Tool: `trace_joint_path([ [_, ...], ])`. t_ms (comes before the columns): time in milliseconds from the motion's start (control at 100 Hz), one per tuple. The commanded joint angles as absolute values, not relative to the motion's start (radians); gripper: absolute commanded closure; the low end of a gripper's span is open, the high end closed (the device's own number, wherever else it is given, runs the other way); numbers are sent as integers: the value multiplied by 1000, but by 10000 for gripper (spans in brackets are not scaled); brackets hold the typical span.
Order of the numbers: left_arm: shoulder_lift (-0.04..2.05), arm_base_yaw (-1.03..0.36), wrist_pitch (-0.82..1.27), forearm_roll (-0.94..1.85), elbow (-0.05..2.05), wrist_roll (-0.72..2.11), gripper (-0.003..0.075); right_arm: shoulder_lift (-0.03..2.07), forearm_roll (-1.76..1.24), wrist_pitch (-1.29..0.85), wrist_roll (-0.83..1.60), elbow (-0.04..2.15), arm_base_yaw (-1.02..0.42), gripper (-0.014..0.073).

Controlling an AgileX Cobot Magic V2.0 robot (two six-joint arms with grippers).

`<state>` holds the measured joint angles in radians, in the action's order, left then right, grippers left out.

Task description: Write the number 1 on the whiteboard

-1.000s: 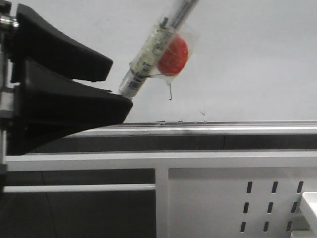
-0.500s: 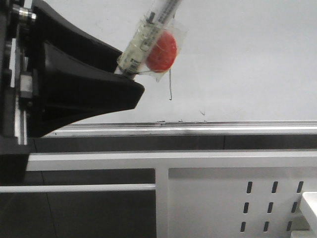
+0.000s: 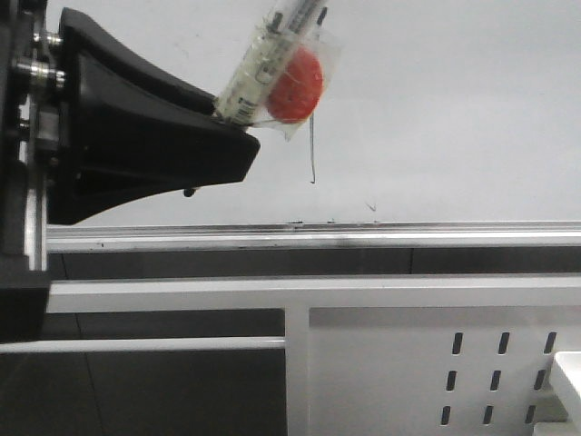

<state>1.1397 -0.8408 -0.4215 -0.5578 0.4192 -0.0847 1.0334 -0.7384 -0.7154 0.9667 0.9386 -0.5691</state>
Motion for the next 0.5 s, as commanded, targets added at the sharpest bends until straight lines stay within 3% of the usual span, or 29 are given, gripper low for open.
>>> trace_joint_path([
  [0,1125,-846,-511,-527,450,-95,740,1026,-815,-702,976,969,-569,663],
  [130,1125,-846,-511,-527,450,-95,740,1026,-815,-702,976,969,-569,634],
  [230,1125,-846,-503,-527,444,-95,740,1026,-815,-693,976,969,-569,467],
  [350,1125,-846,-503,-508,417,-95,740,1023,-815,-649,976,969,-569,190],
  [420,1125,-846,-519,-448,387,-95,740,1009,-807,-621,976,969,-569,120],
  [490,1125,-846,-586,-351,343,-91,740,985,-802,-582,976,969,-567,124],
])
